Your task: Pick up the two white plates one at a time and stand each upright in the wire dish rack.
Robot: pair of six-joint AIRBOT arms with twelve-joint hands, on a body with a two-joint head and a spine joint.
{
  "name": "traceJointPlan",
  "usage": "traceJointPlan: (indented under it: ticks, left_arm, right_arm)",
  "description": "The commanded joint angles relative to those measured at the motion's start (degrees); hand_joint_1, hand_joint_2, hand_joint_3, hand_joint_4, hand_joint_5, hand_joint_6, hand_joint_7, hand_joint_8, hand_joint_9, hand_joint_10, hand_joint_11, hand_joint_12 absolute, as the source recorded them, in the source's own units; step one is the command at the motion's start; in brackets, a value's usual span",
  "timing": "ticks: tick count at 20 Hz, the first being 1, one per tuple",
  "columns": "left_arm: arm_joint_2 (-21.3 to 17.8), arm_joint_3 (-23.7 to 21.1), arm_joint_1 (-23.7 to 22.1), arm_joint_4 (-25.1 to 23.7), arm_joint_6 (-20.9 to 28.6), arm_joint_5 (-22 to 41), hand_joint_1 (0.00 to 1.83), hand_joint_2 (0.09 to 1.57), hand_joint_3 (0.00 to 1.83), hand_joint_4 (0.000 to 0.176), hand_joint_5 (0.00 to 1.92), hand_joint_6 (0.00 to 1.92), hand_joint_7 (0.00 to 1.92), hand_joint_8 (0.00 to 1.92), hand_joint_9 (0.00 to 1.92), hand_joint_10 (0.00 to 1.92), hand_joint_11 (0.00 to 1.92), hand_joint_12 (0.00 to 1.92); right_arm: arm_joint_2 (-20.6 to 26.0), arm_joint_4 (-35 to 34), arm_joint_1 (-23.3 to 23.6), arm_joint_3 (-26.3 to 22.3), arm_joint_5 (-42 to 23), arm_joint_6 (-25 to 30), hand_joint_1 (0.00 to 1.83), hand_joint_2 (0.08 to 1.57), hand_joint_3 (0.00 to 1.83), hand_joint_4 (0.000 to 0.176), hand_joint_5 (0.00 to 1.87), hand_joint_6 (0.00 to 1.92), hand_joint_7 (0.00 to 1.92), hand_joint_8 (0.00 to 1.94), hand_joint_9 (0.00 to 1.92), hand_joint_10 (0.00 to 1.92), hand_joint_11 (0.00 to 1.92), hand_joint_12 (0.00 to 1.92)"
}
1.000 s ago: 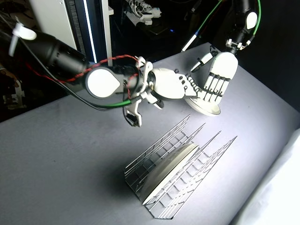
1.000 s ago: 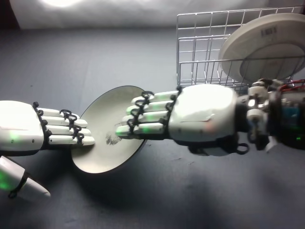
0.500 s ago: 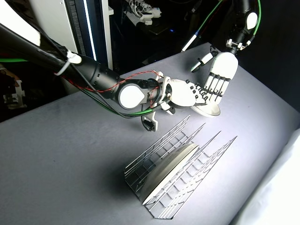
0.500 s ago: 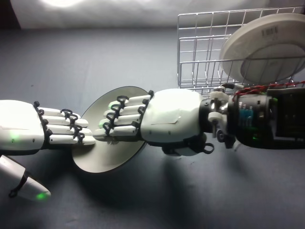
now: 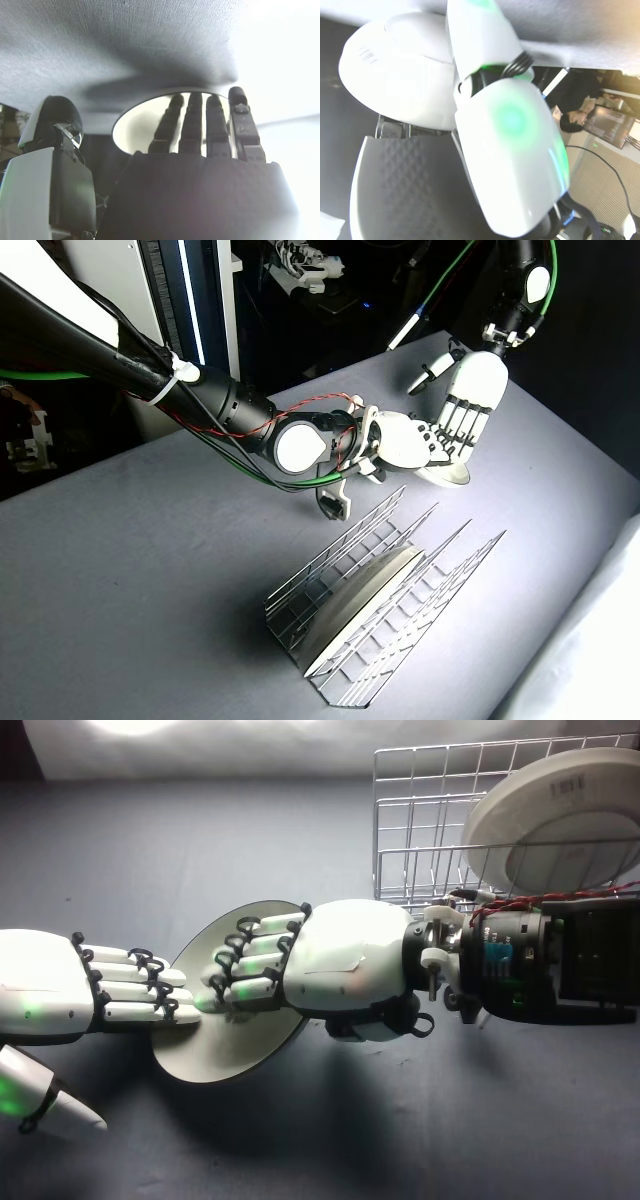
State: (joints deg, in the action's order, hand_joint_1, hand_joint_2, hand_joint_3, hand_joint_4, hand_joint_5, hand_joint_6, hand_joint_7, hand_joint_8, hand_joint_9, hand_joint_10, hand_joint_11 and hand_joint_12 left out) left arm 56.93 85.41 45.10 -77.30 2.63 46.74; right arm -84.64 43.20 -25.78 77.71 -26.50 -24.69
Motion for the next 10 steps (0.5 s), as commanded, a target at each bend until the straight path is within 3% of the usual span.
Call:
traceJointPlan:
  ticks: [1, 2, 4, 5, 10]
  left_arm:
    - [1.05, -0.09, 0.28, -1.9, 0.0, 1.54, 0.0, 1.1, 0.0, 0.0, 0.0, 0.0, 0.0, 0.0, 0.0, 0.0, 0.0, 0.0]
    - [1.05, -0.08, 0.26, -1.9, 0.0, 1.54, 0.0, 1.11, 0.0, 0.0, 0.0, 0.0, 0.0, 0.0, 0.0, 0.0, 0.0, 0.0]
    - [1.05, -0.08, 0.25, -1.9, 0.0, 1.54, 0.0, 1.09, 0.0, 0.0, 0.0, 0.0, 0.0, 0.0, 0.0, 0.0, 0.0, 0.0]
    - [1.05, -0.08, 0.25, -1.9, 0.0, 1.54, 0.0, 1.1, 0.0, 0.0, 0.0, 0.0, 0.0, 0.0, 0.0, 0.0, 0.0, 0.0]
    - [1.02, -0.09, 0.35, -1.9, 0.15, 1.54, 0.0, 1.1, 0.0, 0.0, 0.0, 0.0, 0.0, 0.0, 0.0, 0.0, 0.0, 0.0]
  right_arm:
    - [-0.1, -1.28, 0.72, 0.2, -5.17, -0.16, 1.53, 1.13, 0.01, 0.0, 0.47, 0.03, 0.46, 0.01, 0.46, 0.06, 0.14, 1.17]
    - [-0.24, -1.28, 0.71, 0.34, -5.17, -0.17, 1.77, 1.13, 0.0, 0.0, 0.58, 0.05, 0.58, 0.03, 0.61, 0.09, 0.5, 1.54]
    - [-0.41, -1.28, 0.52, 0.48, -5.17, -0.36, 1.83, 1.13, 0.0, 0.0, 0.71, 0.03, 0.73, 0.01, 0.75, 0.07, 0.57, 1.64]
    - [-0.43, -1.28, 0.4, 0.48, -5.17, -0.39, 1.47, 1.17, 0.0, 0.0, 0.75, 1.21, 0.8, 1.01, 0.81, 1.21, 0.73, 1.64]
    - [-0.38, -1.28, 0.06, 0.51, -5.52, -0.56, 1.48, 1.13, 0.0, 0.0, 0.83, 1.14, 0.87, 0.89, 0.94, 1.06, 0.9, 1.54]
